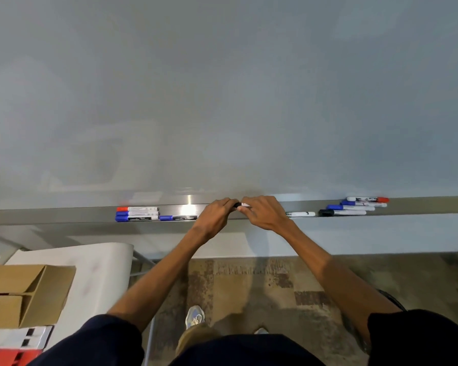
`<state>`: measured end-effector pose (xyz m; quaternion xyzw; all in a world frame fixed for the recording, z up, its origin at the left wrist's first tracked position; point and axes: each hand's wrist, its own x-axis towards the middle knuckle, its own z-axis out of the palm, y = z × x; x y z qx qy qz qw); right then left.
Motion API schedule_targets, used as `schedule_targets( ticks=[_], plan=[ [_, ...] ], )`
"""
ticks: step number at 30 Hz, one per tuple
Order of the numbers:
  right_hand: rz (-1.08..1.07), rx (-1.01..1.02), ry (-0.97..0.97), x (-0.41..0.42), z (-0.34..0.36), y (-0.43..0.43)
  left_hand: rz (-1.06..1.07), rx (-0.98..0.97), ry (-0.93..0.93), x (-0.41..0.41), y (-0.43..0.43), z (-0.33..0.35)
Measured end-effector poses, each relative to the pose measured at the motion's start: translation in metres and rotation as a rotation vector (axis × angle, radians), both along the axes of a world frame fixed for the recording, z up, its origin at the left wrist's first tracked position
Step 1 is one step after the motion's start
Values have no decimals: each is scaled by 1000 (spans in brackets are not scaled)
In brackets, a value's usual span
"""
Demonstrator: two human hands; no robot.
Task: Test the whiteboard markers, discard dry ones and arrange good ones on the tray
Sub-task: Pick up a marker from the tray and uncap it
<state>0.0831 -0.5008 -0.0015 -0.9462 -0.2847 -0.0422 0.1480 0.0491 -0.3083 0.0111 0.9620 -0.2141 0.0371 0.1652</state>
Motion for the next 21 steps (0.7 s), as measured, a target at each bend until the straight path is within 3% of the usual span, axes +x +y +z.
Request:
schedule_targets(
  ticks=[6, 10, 16, 21],
  plan=[
    [-25, -6, 10, -1, 21, -14, -72, 42, -77, 0, -7, 12],
    [-148, 43, 20, -7, 24, -45, 50, -53, -121, 3, 2, 23],
    [-250, 313, 76, -12, 27, -63, 133, -174, -179, 6, -8, 47],
    [-310, 606, 56, -4, 75, -51, 175, -383, -302, 7, -46, 84]
  ],
)
